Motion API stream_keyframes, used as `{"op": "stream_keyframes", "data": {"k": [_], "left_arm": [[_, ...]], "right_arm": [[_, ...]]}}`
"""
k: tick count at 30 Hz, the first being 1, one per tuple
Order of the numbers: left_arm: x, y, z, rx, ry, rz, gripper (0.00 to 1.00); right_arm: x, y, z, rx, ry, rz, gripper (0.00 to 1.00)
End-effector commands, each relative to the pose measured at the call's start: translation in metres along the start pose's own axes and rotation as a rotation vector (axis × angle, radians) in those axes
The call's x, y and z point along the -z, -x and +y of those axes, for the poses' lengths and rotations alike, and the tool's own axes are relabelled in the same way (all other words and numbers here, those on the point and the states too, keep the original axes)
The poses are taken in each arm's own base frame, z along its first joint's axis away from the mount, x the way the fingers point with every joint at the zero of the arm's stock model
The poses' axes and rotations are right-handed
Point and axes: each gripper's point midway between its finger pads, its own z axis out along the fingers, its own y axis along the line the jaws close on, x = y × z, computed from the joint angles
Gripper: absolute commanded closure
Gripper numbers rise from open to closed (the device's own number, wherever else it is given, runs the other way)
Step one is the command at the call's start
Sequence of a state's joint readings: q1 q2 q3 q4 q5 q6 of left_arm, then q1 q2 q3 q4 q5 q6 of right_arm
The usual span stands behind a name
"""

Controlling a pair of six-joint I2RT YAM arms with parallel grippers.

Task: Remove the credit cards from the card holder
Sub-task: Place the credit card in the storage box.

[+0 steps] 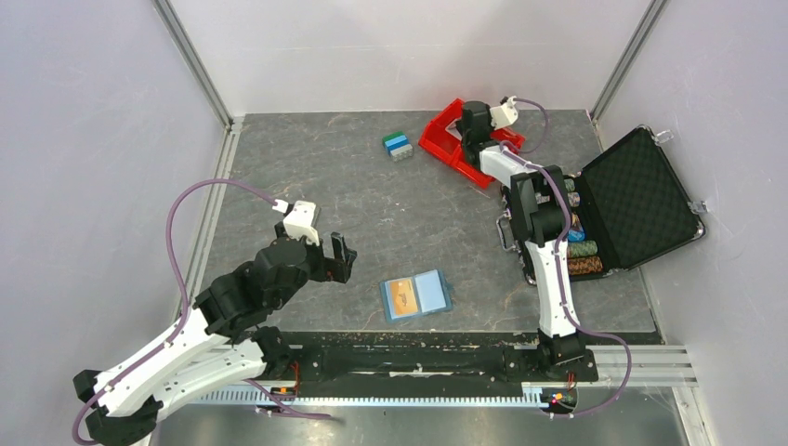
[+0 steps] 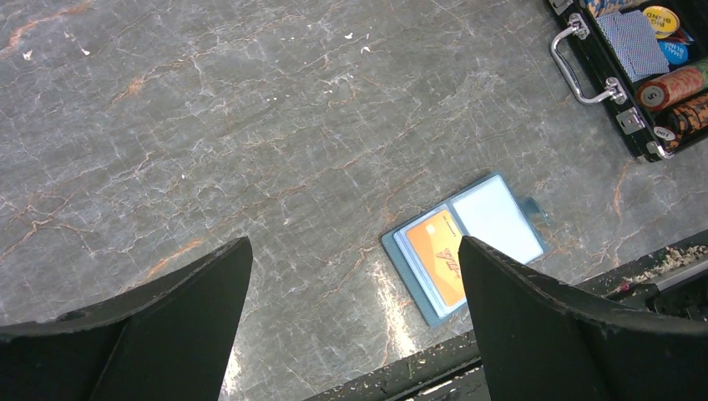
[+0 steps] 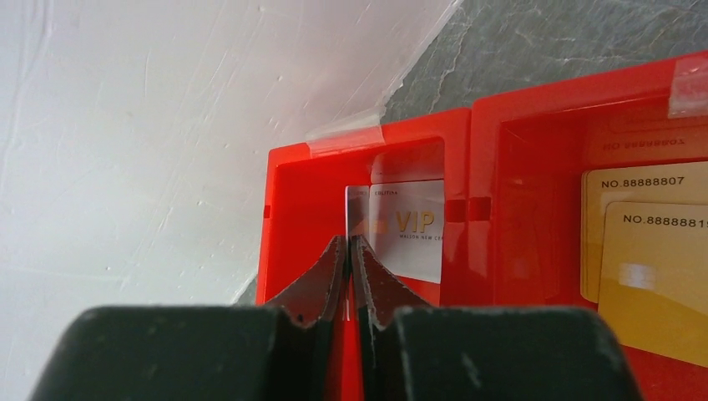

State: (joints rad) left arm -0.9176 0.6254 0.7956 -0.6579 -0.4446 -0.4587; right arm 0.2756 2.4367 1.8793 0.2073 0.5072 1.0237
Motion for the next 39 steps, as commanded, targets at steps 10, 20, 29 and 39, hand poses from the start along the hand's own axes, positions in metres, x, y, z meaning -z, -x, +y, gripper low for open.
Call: {"op": "stream_keyframes", "data": {"k": [10, 20, 29, 39], "left_arm": [[0.005, 0.014, 0.001, -0.003, 0.004, -0.051, 0.0], [0.006, 0.016, 0.001, 0.002, 0.001, -0.056, 0.0], [0.008, 0.017, 0.002, 0.01, -0.004, -0.066, 0.0], [0.01, 0.018, 0.002, 0.02, -0.009, -0.075, 0.0]], "right_arm": [[-0.005, 0.009, 0.011, -0.007, -0.005, -0.063, 0.98], [-0.003, 0.012, 0.012, -0.014, -0.015, -0.077, 0.81], [0.003, 0.023, 0.018, 0.013, -0.015, -0.101, 0.93], [0.001, 0.025, 0.015, 0.011, -0.024, -0.122, 1.0]]}}
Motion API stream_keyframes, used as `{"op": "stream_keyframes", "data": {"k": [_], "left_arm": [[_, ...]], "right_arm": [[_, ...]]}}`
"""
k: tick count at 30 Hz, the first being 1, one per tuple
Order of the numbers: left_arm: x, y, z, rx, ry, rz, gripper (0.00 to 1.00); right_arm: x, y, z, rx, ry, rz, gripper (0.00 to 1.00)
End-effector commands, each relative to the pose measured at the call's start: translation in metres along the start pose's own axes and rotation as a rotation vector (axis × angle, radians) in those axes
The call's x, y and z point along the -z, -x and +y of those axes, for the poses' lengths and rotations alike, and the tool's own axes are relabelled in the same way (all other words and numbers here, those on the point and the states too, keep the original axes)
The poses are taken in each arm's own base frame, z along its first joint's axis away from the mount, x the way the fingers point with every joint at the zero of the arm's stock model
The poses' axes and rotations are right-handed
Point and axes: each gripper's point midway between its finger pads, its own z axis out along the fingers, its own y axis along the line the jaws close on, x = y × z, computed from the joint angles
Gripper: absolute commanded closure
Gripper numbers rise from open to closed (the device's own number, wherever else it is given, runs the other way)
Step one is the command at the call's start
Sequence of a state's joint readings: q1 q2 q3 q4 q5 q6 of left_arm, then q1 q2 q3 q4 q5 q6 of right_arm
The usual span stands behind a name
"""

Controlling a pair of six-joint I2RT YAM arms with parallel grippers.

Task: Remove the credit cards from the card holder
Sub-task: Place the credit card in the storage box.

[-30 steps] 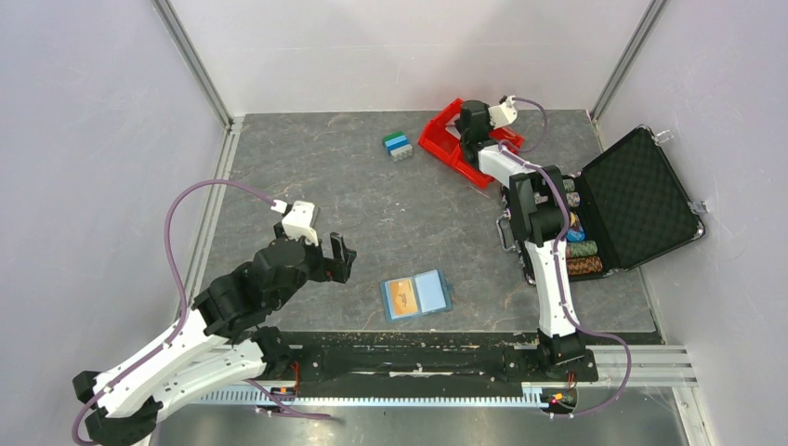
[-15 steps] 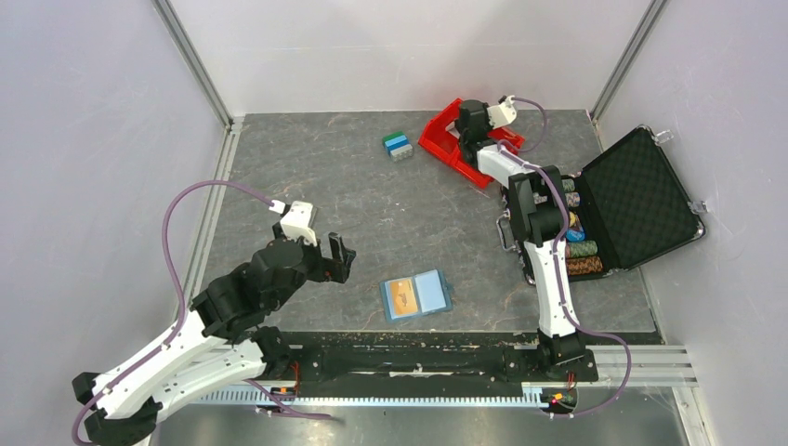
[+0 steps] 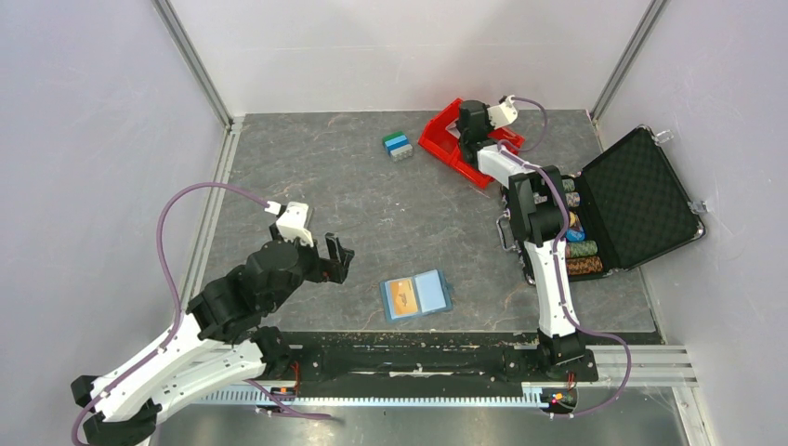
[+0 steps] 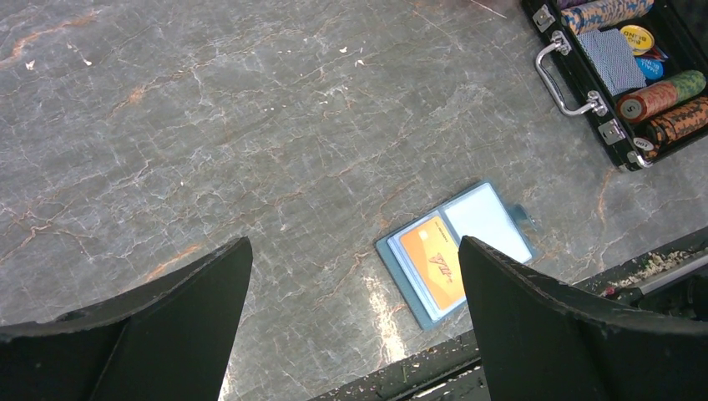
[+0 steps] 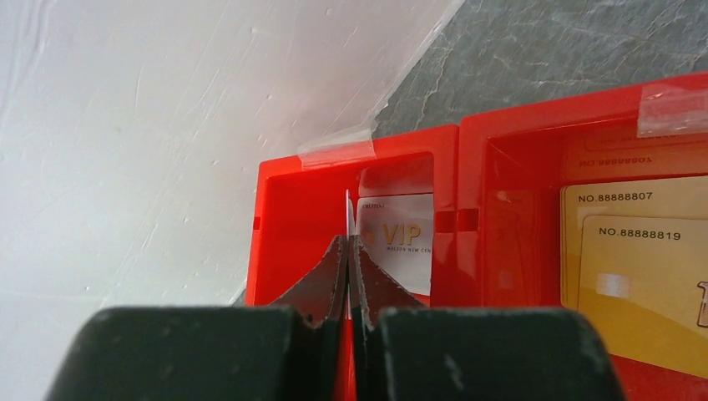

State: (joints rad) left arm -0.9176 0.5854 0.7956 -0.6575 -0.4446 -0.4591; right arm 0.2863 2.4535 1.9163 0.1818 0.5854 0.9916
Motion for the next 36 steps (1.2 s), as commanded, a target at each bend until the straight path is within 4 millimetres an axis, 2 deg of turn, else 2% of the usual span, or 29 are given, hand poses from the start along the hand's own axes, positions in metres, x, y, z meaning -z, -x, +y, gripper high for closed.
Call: {"op": "stream_keyframes", "data": {"k": [1, 9, 18, 23, 28, 33, 36], "left_arm": [[0.003, 0.012, 0.001, 0.002, 0.007, -0.043, 0.0], [0.003, 0.012, 0.001, 0.002, 0.008, -0.042, 0.0], [0.004, 0.013, 0.003, 0.007, 0.012, -0.051, 0.0], [0.003, 0.014, 0.002, 0.005, 0.013, -0.055, 0.0], [0.004, 0.013, 0.003, 0.011, 0.01, -0.056, 0.0], [0.005, 0.014, 0.003, 0.015, 0.009, -0.06, 0.0], [0.005, 0.012, 0.003, 0.018, 0.006, -0.059, 0.0]], "right_arm": [[0.002, 0.021, 0.015, -0.03, 0.008, -0.069, 1.0], [0.002, 0.025, 0.011, -0.05, -0.015, -0.106, 1.0], [-0.002, 0.019, 0.0, -0.044, -0.045, -0.128, 1.0], [-0.002, 0.021, 0.005, -0.044, -0.033, -0.132, 0.85], [0.006, 0.04, 0.021, -0.041, -0.011, -0.156, 0.76], [0.027, 0.072, 0.042, -0.038, 0.012, -0.186, 0.74], [0.043, 0.098, 0.053, -0.025, 0.024, -0.215, 0.7]]}}
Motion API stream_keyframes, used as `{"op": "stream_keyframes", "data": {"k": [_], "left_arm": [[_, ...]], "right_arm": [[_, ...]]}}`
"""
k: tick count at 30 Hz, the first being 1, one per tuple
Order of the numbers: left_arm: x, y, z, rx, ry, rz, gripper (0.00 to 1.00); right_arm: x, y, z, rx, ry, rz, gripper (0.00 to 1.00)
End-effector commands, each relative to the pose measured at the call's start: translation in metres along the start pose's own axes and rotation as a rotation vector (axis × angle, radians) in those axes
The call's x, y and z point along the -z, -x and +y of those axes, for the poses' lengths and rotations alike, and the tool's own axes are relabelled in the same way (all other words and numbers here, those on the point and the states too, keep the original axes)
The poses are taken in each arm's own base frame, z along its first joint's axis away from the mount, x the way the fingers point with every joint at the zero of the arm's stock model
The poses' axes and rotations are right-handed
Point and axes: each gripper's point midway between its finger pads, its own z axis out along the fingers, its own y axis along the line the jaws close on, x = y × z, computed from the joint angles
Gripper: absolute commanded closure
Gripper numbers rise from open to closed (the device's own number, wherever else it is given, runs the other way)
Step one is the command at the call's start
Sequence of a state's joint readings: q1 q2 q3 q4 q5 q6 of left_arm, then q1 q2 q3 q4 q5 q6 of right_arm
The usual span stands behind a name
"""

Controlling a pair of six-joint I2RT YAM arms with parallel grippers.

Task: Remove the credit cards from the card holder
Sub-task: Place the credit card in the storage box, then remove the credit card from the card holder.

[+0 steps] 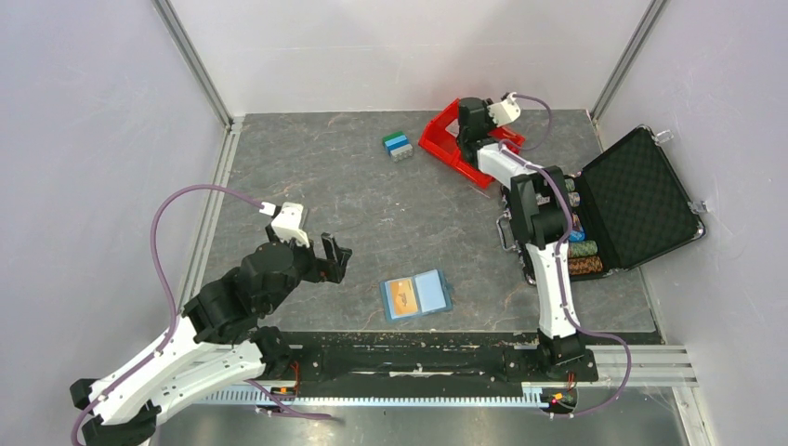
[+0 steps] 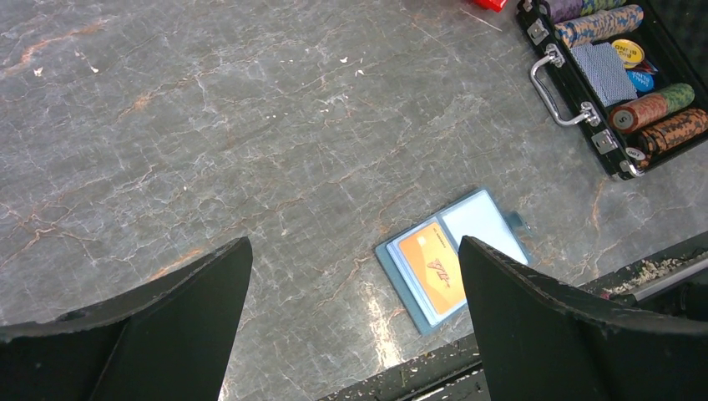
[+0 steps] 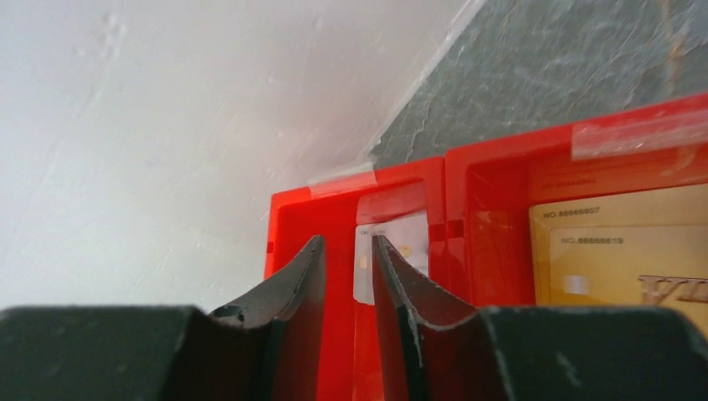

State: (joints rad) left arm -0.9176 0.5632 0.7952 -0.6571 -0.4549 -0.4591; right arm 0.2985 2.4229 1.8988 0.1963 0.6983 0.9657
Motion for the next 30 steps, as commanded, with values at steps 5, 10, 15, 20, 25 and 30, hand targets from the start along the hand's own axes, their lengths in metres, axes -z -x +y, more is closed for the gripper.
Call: {"op": "stream_keyframes", "data": {"k": [5, 10, 15, 20, 25, 30], "left_arm": [[0.003, 0.01, 0.0, 0.011, -0.001, -0.043, 0.0], [0.002, 0.008, 0.0, 0.004, -0.005, -0.034, 0.0], [0.002, 0.003, -0.001, -0.001, -0.01, -0.009, 0.0], [0.002, -0.01, -0.007, -0.011, -0.044, 0.053, 0.0], [0.002, -0.026, -0.017, 0.026, -0.078, 0.134, 0.0], [-0.005, -0.054, -0.032, 0.079, -0.131, 0.241, 0.0]], "right_arm": [[0.052, 0.112, 0.064, 0.021, 0.075, -0.122, 0.65], [0.078, 0.12, 0.072, 0.142, 0.156, -0.049, 0.62], [0.123, 0.11, 0.078, 0.292, 0.317, 0.11, 0.6], [0.186, 0.096, 0.063, 0.415, 0.443, 0.273, 0.6], [0.255, 0.065, 0.019, 0.526, 0.537, 0.469, 0.59], [0.33, 0.022, -0.024, 0.573, 0.683, 0.673, 0.6]]}}
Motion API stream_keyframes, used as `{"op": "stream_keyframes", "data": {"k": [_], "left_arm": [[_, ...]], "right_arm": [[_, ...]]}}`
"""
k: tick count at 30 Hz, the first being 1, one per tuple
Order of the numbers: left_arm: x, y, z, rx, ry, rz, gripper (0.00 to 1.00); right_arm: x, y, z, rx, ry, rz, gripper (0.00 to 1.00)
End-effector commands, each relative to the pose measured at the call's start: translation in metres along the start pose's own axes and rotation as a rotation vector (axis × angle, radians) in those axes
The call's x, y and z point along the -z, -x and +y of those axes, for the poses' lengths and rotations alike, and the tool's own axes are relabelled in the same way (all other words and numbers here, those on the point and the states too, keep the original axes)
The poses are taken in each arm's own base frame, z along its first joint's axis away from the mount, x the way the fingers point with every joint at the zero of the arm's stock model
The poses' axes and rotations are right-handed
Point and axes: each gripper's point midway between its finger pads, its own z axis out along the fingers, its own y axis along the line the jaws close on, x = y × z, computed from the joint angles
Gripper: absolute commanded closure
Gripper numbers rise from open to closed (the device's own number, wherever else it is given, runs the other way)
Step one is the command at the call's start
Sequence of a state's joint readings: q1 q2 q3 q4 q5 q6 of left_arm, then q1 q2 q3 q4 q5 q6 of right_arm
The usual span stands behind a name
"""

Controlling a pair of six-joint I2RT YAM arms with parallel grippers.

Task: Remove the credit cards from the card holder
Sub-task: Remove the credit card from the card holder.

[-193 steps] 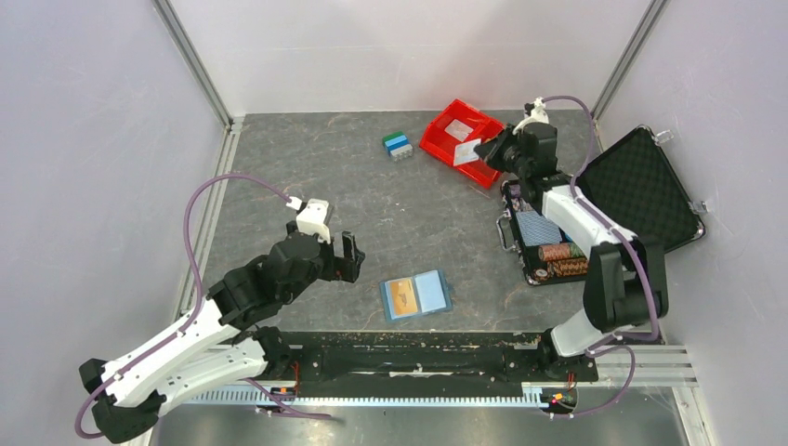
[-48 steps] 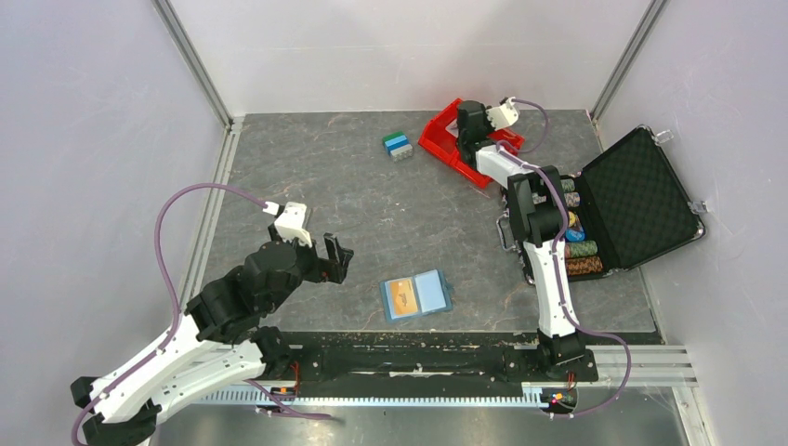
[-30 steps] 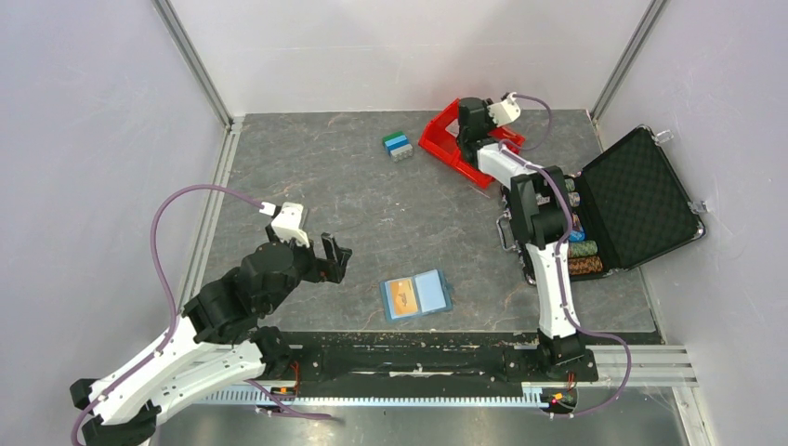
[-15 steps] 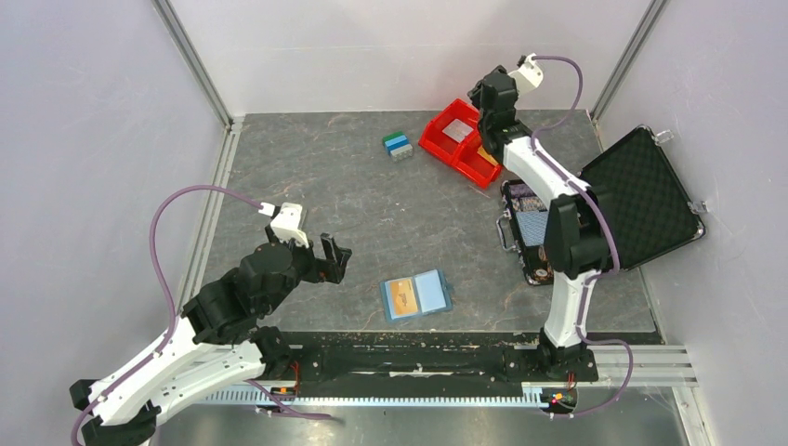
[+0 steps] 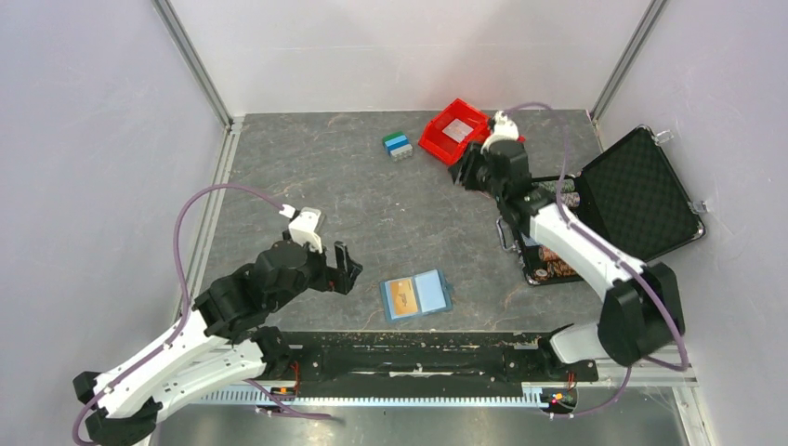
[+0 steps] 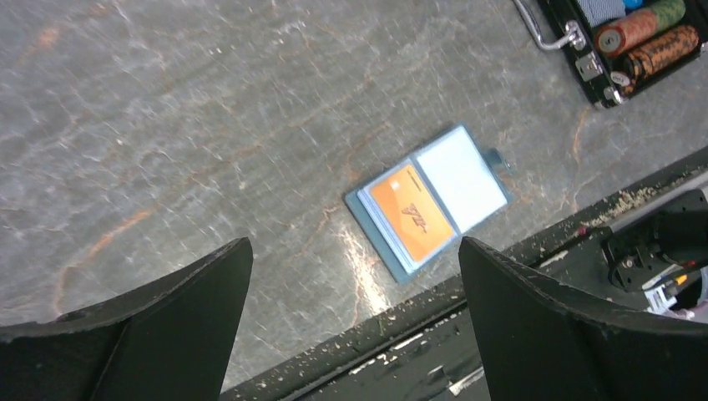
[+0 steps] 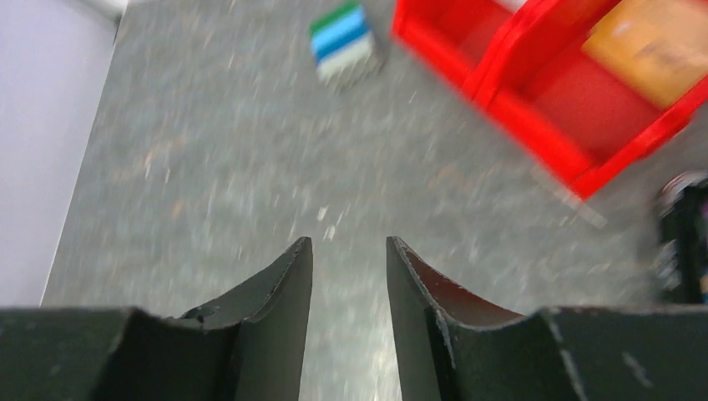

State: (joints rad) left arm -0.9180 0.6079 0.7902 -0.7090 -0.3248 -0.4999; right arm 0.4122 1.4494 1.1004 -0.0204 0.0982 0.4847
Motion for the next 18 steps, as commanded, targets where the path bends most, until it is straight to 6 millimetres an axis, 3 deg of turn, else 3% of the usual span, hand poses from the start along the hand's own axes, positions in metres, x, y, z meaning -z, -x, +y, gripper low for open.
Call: {"op": "stream_keyframes", "data": {"k": [1, 5, 9, 13, 18], "left_arm": [[-0.011, -0.029, -0.019, 0.085, -0.074, 0.115, 0.01], [-0.027, -0.053, -0.028, 0.116, -0.102, 0.193, 0.05], [-0.042, -0.068, -0.034, 0.164, -0.11, 0.233, 0.09], [-0.062, -0.088, -0.036, 0.216, -0.103, 0.255, 0.16], [-0.084, -0.107, -0.04, 0.285, -0.117, 0.26, 0.26]], "right_arm": [[0.042, -0.069, 0.032, 0.068, 0.223, 0.183, 0.6], [0.071, -0.131, 0.046, 0.062, 0.359, 0.327, 0.62], [0.097, -0.179, 0.059, 0.023, 0.477, 0.417, 0.65], [0.117, -0.214, 0.063, -0.011, 0.551, 0.479, 0.66], [0.132, -0.244, 0.065, -0.062, 0.618, 0.523, 0.69]]}}
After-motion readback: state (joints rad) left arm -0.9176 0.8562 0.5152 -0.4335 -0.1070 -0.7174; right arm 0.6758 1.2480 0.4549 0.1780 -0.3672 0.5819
